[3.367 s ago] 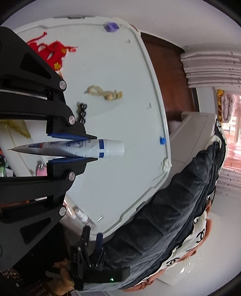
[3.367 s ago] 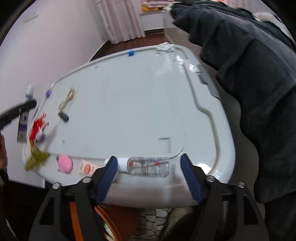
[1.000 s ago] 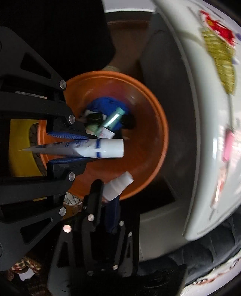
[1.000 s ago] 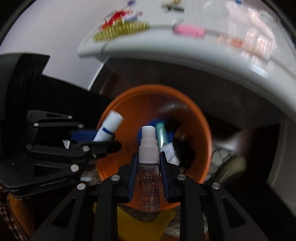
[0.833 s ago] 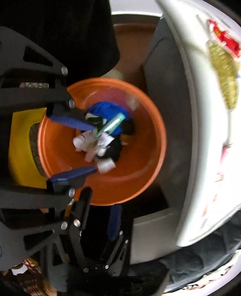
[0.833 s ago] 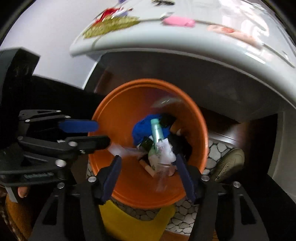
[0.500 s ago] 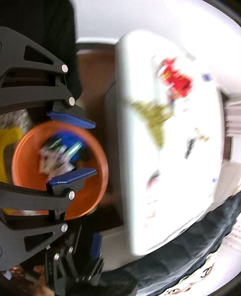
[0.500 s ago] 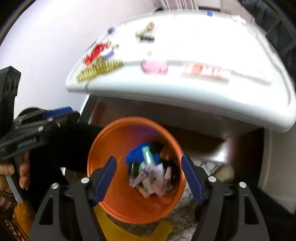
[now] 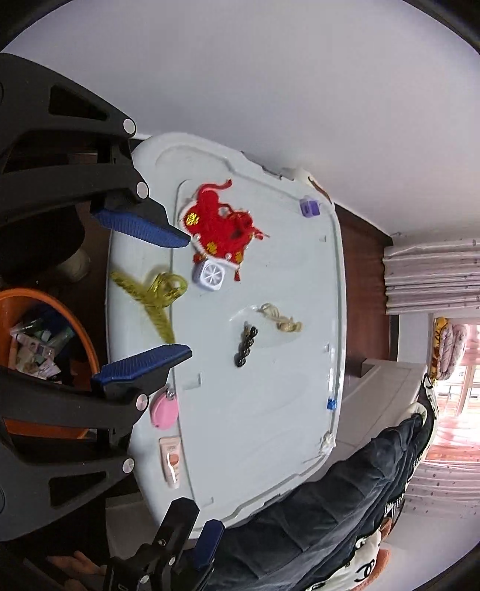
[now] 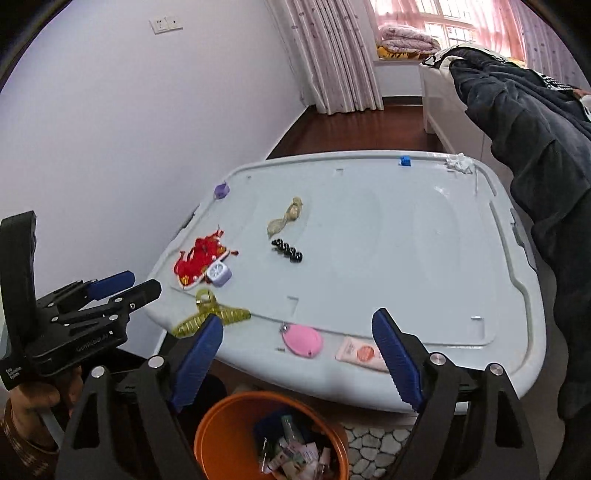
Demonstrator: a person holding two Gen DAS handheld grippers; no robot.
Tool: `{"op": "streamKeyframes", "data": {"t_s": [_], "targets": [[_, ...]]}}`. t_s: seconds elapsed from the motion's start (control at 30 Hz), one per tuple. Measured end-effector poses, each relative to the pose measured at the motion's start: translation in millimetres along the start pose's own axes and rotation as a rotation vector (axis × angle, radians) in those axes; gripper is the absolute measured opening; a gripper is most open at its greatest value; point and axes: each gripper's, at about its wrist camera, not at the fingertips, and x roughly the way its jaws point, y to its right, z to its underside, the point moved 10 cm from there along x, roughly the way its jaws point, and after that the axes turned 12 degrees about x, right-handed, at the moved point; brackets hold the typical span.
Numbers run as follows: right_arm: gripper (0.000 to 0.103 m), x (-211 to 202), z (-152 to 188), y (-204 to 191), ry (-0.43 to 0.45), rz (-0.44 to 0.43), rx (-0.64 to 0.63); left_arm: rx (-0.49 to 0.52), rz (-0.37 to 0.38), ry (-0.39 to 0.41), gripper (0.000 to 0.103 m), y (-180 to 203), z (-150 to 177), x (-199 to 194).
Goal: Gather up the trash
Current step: 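Grasp the red knitted ornament with the left gripper while the right grasps the beige beaded cord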
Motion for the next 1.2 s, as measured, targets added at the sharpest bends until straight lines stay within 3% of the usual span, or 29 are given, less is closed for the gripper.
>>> {"op": "streamKeyframes", "data": {"t_s": [0.73, 0.87, 0.97, 1.1, 1.2], "targets": [[0.084, 17.6, 9.4, 17.3, -0.036, 0.04, -0.006, 0.023, -0.039, -0.012, 0.054, -1.4, -11.0, 15.4], [0.084, 19.9, 11.2, 18.9, -0.041, 0.044, -0.005, 0.027, -0.058, 0.003, 0.062, -6.1, -16.0, 16.4], [0.084, 19.5, 8.5, 19.8, -0.036, 0.048, -0.005, 0.013, -0.102, 0.007, 0.068, -26.9, -21.6, 23.6], [0.087, 16.4, 4.0, 19.8, -0.016, 0.054, -0.005, -0.098, -0.139, 0.002, 0.071, -82.7, -26.8, 44.7], [0.087, 19.0, 2.4, 20.9, -0.014, 0.063, -0.01, -0.086, -0.143, -0.063, 0.077, -110.3, -27.5, 79.7]]}}
